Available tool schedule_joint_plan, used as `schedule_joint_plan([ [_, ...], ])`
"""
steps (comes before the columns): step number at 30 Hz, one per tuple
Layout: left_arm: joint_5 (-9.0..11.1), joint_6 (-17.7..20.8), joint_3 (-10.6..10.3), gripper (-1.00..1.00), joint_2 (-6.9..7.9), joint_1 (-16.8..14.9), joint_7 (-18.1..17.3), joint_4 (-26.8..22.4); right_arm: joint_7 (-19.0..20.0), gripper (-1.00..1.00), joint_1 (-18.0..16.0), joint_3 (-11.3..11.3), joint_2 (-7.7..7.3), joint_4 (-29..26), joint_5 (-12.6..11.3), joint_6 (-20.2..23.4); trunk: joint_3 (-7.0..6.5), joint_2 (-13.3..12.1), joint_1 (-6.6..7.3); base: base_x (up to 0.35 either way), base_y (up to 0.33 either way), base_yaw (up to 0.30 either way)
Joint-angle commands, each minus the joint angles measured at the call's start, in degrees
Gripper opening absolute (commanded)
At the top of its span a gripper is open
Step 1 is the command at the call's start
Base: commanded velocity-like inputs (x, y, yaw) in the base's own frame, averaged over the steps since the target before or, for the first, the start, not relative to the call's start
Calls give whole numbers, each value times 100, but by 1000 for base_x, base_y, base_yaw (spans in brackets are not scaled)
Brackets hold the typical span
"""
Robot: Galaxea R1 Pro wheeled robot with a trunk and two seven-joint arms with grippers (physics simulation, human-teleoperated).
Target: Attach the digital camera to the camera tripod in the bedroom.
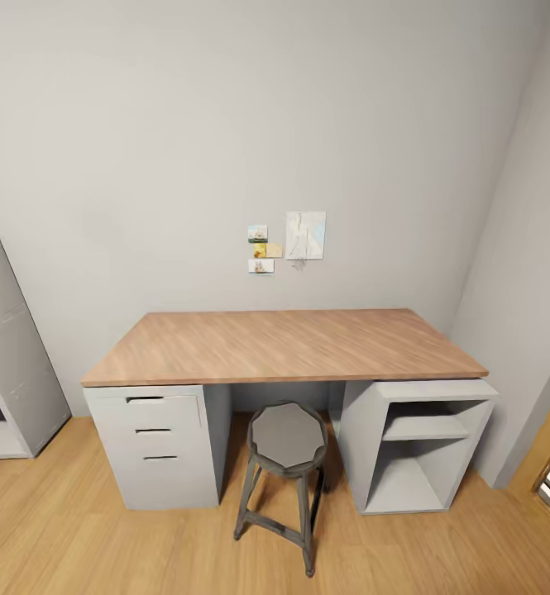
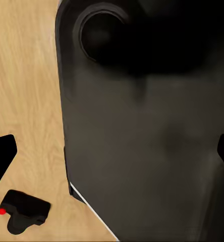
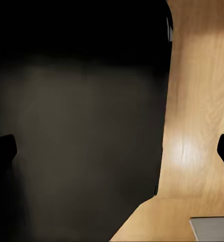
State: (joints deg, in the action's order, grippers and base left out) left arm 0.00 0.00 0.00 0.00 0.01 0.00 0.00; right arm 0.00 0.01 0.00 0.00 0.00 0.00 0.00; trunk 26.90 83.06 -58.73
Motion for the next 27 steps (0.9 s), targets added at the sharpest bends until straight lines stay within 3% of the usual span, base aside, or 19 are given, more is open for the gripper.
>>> schedule_joint_plan([
  [1, 33, -33, 33, 100, -33, 33, -33, -33, 13, 100, 33, 6, -33, -17, -5, -33, 3, 1, 0, 0, 0, 0],
  [4, 129, -82, 11, 100, -130, 96, -23, -130, 2, 100, 127, -8, -130, -25, 6, -71, 3, 1, 0, 0, 0, 0],
  [10, 217, -192, -23, 100, -143, 121, -5, -247, -16, 100, 131, -31, -311, -32, 9, -94, 3, 1, 0, 0, 0, 0],
  [17, 227, -338, -33, 100, -146, 122, 7, -473, -18, 100, 124, -39, -316, -30, -5, -278, 3, 1, 0, 0, 0, 34],
  [27, 228, -359, -37, 100, -156, 122, 9, -508, -18, 100, 122, -36, -302, -25, -8, -545, 3, 1, 0, 0, 0, 223],
])
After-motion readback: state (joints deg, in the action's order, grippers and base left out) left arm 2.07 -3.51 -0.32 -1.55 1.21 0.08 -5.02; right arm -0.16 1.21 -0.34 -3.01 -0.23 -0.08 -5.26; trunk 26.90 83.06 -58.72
